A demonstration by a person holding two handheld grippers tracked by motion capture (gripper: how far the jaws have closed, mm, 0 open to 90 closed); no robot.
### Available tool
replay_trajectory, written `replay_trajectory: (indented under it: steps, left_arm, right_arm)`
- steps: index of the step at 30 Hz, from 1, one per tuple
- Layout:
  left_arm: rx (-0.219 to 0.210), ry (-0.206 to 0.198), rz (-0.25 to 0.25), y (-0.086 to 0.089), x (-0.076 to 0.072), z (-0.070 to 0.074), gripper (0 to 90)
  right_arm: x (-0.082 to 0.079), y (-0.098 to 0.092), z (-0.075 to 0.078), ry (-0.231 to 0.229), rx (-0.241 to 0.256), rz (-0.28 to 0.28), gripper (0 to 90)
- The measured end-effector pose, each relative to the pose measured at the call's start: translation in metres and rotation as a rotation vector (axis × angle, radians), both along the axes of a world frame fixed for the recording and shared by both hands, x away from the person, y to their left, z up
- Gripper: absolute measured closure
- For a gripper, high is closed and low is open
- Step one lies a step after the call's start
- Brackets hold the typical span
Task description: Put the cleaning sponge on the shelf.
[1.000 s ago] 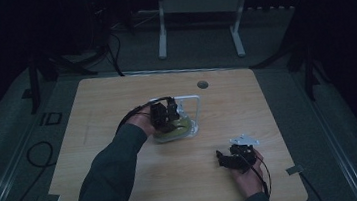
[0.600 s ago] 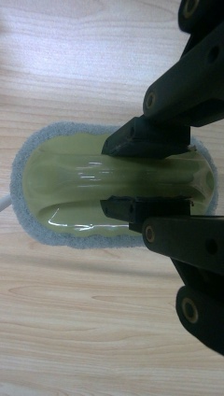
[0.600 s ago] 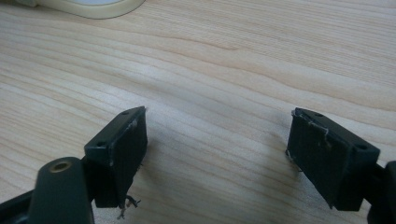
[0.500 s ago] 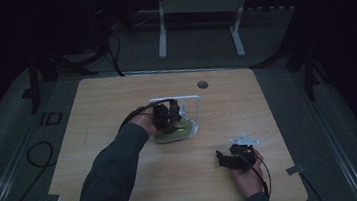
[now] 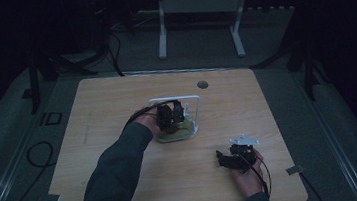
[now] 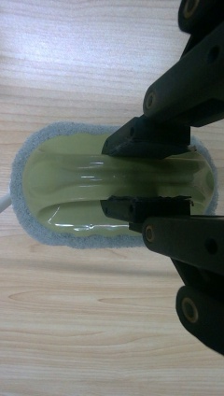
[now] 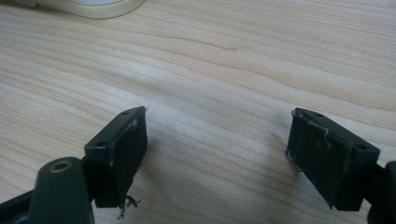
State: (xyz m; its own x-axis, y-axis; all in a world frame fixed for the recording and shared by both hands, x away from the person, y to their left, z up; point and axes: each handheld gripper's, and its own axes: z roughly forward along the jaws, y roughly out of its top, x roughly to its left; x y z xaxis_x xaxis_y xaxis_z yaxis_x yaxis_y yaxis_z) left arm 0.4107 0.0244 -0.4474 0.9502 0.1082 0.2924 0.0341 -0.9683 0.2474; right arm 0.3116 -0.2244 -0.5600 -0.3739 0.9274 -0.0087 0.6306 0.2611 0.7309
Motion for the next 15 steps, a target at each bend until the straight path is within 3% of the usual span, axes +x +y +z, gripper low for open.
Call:
replay_trajectory:
  steps: [15]
  left_arm:
    - [0.02,-0.013,0.003,-0.0051,0.0054,-0.0072,71.5]
  right_arm:
    - [0.0,0.0,0.0,0.0,0.0,0.0,19.7]
